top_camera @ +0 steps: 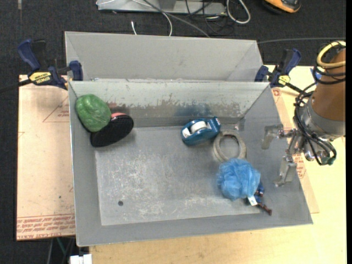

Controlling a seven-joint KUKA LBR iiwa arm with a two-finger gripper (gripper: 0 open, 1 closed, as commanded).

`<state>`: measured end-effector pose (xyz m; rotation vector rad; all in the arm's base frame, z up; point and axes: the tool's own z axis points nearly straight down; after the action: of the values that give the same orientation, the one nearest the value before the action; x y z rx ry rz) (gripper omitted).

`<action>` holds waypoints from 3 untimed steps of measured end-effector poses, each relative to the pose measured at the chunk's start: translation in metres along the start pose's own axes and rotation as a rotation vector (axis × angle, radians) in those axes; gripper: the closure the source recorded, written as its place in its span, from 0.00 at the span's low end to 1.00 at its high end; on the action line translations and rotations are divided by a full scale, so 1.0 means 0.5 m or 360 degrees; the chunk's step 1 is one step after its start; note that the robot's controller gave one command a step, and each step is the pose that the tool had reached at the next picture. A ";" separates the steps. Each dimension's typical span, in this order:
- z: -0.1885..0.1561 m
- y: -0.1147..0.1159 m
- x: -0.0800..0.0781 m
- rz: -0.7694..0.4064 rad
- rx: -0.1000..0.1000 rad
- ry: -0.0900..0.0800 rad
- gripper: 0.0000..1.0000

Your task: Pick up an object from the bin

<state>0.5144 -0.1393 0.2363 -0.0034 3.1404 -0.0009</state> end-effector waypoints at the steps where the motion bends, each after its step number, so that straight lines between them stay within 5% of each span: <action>1: 0.000 0.000 0.000 0.0000 0.0000 0.0000 0.00; 2: 0.116 0.075 -0.017 -0.0077 -0.0003 0.0003 0.00; 3: 0.167 0.080 -0.044 -0.0097 0.0005 -0.0015 0.00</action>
Offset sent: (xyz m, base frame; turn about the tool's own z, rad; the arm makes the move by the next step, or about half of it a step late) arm 0.0086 0.0357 -0.0563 -0.0453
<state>0.5364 -0.0994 0.1528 -0.0988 3.1294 -0.0057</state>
